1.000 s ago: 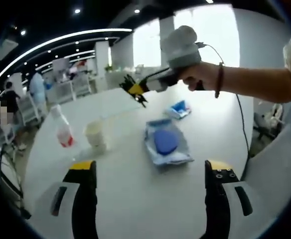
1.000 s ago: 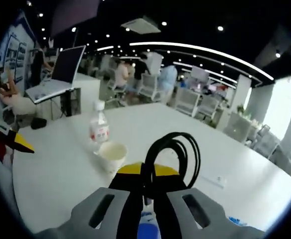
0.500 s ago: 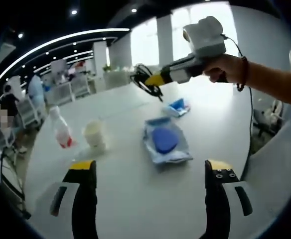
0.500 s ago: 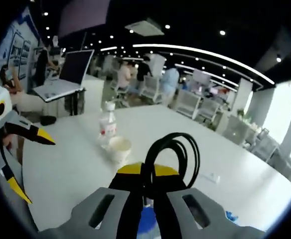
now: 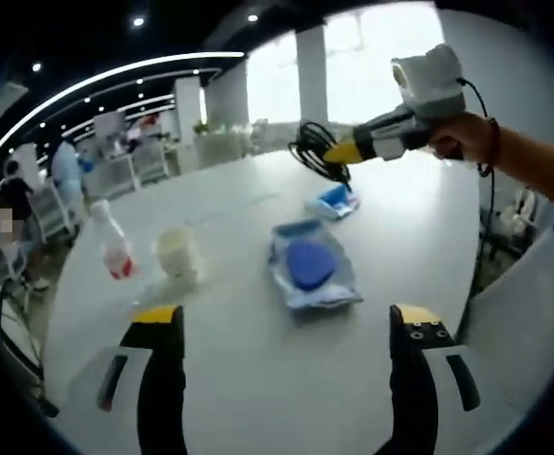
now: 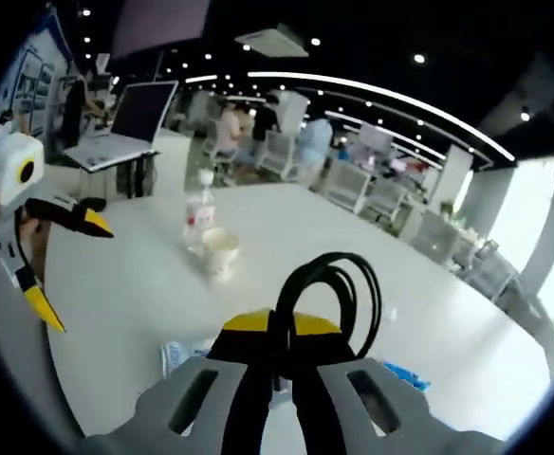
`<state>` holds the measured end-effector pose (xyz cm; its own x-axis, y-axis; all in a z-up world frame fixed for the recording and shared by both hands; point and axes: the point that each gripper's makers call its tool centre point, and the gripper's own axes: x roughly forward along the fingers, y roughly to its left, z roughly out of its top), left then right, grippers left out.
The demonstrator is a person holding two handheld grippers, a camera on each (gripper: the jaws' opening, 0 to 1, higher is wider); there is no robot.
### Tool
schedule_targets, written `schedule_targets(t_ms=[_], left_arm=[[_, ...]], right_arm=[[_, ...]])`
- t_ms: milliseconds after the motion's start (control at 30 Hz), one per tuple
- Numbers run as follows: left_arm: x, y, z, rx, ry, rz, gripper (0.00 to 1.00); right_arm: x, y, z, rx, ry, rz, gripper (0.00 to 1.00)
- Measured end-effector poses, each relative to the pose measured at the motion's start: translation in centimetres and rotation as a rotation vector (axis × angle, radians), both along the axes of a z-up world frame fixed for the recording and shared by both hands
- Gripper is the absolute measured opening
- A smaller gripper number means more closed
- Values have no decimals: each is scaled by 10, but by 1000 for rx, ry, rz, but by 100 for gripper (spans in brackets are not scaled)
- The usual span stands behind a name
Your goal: Arrange the tabletop items into an orderly group along one side of the table until the central work area is clear of visible clutter.
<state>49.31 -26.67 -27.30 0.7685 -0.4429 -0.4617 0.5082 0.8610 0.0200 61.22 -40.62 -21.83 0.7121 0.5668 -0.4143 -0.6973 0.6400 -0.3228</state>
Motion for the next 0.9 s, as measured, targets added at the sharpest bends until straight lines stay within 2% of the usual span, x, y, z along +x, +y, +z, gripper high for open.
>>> schedule_targets(t_ms=[533, 900], left_arm=[[-1, 0, -1, 1, 3, -1, 86], [-3, -2, -2, 0, 12, -12, 85]], right_arm=[[-21, -47, -23, -27, 60, -93, 5], [-34, -68, -58, -60, 137, -146, 5]])
